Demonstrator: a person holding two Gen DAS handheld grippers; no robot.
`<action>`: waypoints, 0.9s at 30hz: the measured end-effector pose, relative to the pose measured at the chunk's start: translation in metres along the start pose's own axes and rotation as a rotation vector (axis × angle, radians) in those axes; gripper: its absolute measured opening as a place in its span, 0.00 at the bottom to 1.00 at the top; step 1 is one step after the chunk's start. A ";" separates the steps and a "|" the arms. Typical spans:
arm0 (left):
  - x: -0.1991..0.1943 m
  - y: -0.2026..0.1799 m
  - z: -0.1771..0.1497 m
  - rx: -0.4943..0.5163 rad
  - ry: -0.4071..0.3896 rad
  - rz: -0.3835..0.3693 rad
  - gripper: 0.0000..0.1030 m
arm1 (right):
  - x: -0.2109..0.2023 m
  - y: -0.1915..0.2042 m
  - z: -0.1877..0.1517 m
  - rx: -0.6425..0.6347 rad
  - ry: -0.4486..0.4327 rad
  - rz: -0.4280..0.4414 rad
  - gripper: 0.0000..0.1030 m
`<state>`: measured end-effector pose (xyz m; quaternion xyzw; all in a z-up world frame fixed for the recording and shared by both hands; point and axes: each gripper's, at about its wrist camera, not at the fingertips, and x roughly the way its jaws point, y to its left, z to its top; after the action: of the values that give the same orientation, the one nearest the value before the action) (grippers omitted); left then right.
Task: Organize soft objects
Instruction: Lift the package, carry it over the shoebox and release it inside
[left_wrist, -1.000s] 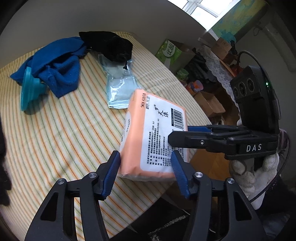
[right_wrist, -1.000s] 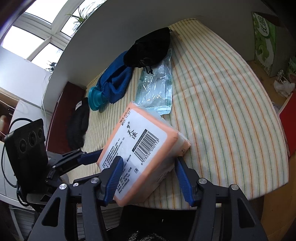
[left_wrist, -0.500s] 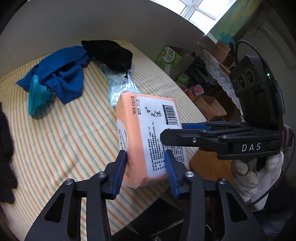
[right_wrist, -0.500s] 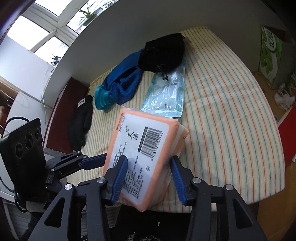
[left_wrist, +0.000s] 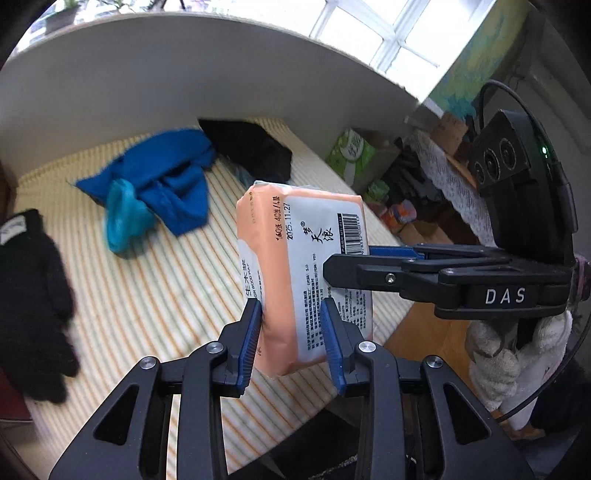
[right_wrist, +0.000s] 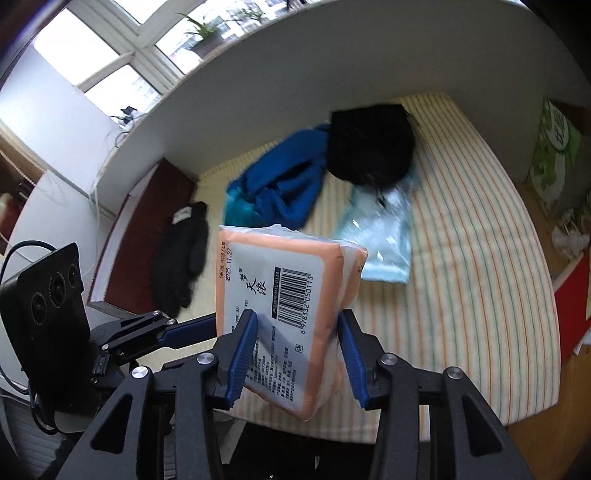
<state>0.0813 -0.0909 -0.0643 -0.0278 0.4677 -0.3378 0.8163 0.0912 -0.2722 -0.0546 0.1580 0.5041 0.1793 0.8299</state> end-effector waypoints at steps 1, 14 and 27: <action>-0.006 0.002 0.001 -0.003 -0.015 0.009 0.30 | -0.001 0.005 0.003 -0.010 -0.006 0.003 0.39; -0.144 0.069 0.004 -0.091 -0.271 0.183 0.30 | 0.003 0.164 0.061 -0.299 -0.086 0.133 0.38; -0.212 0.170 -0.040 -0.325 -0.353 0.328 0.30 | 0.084 0.304 0.074 -0.490 -0.005 0.233 0.38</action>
<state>0.0687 0.1733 0.0092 -0.1405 0.3645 -0.1118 0.9137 0.1514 0.0295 0.0469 0.0097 0.4221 0.3898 0.8184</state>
